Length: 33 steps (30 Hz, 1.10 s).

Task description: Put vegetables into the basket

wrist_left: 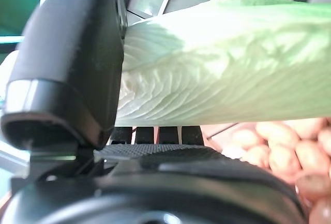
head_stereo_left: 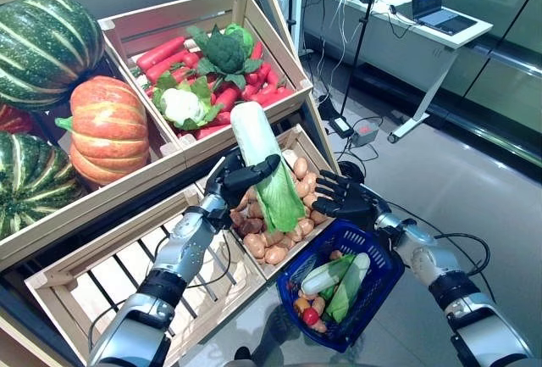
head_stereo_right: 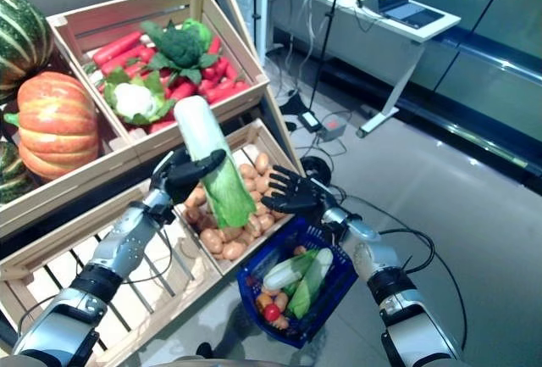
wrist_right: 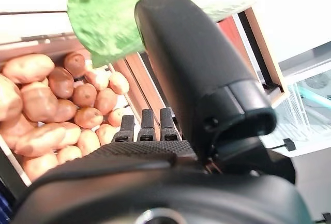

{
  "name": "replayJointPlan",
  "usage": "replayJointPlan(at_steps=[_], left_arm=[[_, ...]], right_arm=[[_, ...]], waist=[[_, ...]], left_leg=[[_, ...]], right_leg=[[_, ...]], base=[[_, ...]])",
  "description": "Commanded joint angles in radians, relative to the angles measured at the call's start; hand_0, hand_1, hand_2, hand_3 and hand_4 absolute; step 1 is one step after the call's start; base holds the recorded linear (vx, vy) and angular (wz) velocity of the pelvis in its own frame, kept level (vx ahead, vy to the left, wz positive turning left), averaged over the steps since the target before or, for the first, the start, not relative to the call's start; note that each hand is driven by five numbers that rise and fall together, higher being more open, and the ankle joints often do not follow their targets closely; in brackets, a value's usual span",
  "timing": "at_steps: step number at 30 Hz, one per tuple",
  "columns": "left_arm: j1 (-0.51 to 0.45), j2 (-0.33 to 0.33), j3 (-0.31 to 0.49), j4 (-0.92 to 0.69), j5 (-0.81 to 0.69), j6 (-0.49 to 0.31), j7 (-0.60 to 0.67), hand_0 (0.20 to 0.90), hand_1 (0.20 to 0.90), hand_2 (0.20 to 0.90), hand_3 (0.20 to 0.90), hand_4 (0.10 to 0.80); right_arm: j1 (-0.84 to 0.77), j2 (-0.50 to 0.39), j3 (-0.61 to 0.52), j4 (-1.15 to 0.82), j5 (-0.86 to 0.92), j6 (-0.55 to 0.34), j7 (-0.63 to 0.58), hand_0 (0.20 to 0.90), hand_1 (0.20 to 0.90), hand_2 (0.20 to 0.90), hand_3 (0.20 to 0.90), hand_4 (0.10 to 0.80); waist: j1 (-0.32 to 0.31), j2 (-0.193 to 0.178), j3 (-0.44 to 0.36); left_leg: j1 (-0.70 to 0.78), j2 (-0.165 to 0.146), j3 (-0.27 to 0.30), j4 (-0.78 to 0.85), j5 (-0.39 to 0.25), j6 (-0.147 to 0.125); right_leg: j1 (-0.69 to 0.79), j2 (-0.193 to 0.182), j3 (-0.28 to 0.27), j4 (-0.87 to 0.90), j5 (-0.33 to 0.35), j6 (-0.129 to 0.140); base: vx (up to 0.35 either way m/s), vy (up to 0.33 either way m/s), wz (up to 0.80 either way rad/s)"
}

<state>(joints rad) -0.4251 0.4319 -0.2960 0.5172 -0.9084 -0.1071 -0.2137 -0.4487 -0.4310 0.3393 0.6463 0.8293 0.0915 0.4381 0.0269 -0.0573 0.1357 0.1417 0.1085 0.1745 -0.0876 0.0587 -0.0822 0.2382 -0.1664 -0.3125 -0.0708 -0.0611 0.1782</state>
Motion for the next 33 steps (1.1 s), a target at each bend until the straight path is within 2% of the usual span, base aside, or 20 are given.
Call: replayJointPlan(at_steps=[1,10,16,25,29,33], left_arm=[[-0.097,-0.035,0.045,-0.040,-0.010,-0.062,-0.038,0.300,0.300,0.300,0.300,0.400],[-0.063,-0.036,0.013,-0.051,0.068,-0.025,-0.058,0.300,0.300,0.300,0.300,0.400],[-0.055,-0.026,-0.006,-0.062,0.111,-0.001,-0.085,0.300,0.300,0.300,0.300,0.400],[-0.045,-0.037,-0.029,-0.079,0.091,0.017,-0.138,0.300,0.300,0.300,0.300,0.400],[-0.049,-0.060,-0.058,-0.104,0.082,0.015,-0.166,0.300,0.300,0.300,0.300,0.400],[-0.056,-0.069,-0.077,-0.125,0.063,0.018,-0.196,0.300,0.300,0.300,0.300,0.400]], right_arm=[[-0.127,0.014,0.037,-0.049,0.046,-0.010,0.103,0.900,0.900,0.900,0.900,0.800],[-0.101,0.036,0.043,-0.133,0.114,0.051,0.143,0.900,0.900,0.900,0.900,0.800],[-0.089,0.043,0.050,-0.179,0.128,0.061,0.169,0.900,0.900,0.900,0.900,0.800],[-0.100,0.049,0.078,-0.188,0.103,0.107,0.183,0.900,0.900,0.900,0.900,0.800],[-0.112,0.082,0.088,-0.142,0.181,0.217,0.205,0.900,0.900,0.900,0.900,0.800],[-0.101,0.120,0.087,-0.084,0.285,0.335,0.279,0.900,0.900,0.900,0.900,0.800]], waist=[[0.003,0.031,-0.104],[0.002,0.026,-0.103],[-0.001,0.024,-0.101],[0.000,0.023,-0.100],[0.007,0.022,-0.101],[0.014,0.023,-0.105]], left_leg=[[-0.007,0.037,-0.026,0.000,-0.029,-0.024],[0.005,0.036,-0.023,0.000,-0.034,-0.021],[0.009,0.036,-0.020,0.000,-0.036,-0.020],[0.014,0.034,-0.023,0.000,-0.038,-0.020],[0.015,0.034,-0.024,0.000,-0.039,-0.019],[0.015,0.033,-0.027,0.000,-0.039,-0.017]], right_leg=[[-0.055,-0.019,0.014,-0.016,0.112,-0.052],[-0.047,-0.021,0.023,-0.016,0.112,-0.049],[-0.047,-0.022,0.027,-0.016,0.113,-0.047],[-0.045,-0.023,0.034,-0.016,0.114,-0.045],[-0.044,-0.024,0.032,-0.016,0.114,-0.046],[-0.040,-0.023,0.029,-0.016,0.113,-0.047]], base=[[0.000,0.000,0.00],[0.000,0.000,0.00],[0.000,0.000,0.00],[0.000,0.000,0.00],[0.000,0.000,0.00],[0.000,0.000,0.00]])
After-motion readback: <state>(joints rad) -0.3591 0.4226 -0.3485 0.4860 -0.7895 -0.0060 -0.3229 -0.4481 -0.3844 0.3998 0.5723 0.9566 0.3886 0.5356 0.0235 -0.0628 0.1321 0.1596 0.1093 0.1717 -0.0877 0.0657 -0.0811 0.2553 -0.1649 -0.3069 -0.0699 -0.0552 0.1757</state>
